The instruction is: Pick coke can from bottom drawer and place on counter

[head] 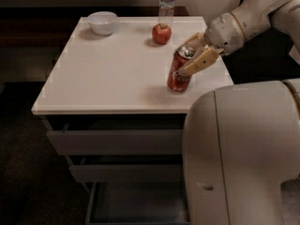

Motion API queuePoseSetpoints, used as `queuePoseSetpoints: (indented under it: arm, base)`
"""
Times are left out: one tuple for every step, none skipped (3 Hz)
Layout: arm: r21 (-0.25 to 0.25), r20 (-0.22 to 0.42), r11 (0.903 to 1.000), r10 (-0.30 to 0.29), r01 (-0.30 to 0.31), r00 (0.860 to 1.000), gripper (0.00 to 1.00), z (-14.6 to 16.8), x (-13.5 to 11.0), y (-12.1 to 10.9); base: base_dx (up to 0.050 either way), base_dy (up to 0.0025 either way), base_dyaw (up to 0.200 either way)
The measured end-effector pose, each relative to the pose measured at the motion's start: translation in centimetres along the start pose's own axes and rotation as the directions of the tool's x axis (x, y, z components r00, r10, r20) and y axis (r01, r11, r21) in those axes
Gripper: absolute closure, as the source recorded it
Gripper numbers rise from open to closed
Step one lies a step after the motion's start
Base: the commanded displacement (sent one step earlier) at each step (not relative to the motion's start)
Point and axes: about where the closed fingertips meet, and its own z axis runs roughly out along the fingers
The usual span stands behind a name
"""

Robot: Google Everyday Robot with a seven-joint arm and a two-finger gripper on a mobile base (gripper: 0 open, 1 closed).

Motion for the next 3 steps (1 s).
queuePoseSetpoints:
  arm:
    - [0.004, -0.019, 1.0000, 0.001, -0.001, 1.000, 1.00, 0.2, 0.6, -1.2]
    - [0.000, -0.057, 1.0000, -0.009, 0.009, 0.998, 0.75, 0.6, 1.0, -2.7]
    - [0.008, -0.079, 0.9997, -0.022, 0.022, 0.997, 0.44, 1.1, 1.4, -3.9]
  base:
    - [0.000, 0.00000, 0.000]
    - [0.000, 0.00000, 0.000]
    - [0.000, 0.00000, 0.000]
